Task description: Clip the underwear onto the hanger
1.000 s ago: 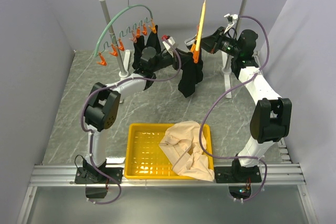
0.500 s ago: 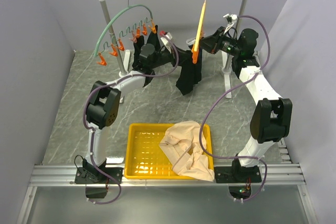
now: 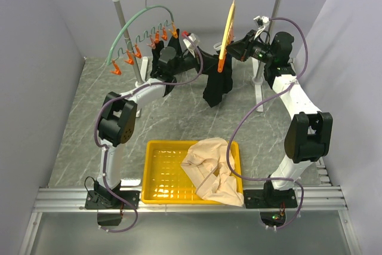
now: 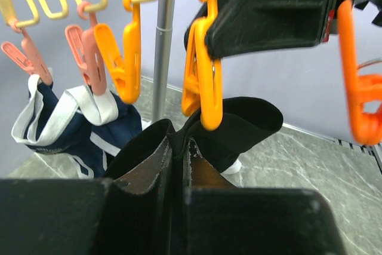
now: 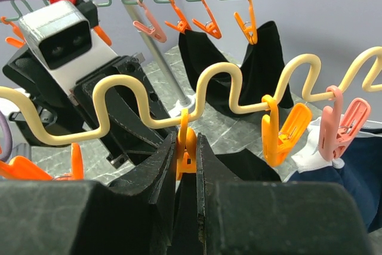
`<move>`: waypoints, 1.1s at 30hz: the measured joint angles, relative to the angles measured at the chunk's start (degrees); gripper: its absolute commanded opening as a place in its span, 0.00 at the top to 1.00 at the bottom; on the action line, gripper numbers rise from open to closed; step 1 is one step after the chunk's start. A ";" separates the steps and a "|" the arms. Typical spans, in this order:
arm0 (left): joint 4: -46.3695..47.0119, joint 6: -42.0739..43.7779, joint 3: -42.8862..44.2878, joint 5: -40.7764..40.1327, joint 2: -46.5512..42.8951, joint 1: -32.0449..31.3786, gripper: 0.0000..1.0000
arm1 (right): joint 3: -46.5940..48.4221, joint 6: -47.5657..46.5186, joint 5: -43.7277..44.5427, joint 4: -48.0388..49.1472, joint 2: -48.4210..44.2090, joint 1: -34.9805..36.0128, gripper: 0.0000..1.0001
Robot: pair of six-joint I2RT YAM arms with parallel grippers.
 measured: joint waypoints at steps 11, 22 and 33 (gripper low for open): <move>-0.44 -1.14 1.49 0.59 0.07 0.02 1.00 | 0.85 -1.73 0.00 -1.66 0.00 0.00 1.00; 2.82 -5.97 1.46 5.11 0.33 1.03 1.00 | 1.73 -9.60 0.50 -5.18 -0.94 1.18 1.00; 5.14 -8.59 1.51 6.60 1.11 1.22 1.00 | 1.73 -12.76 0.50 -7.21 -1.51 1.40 0.55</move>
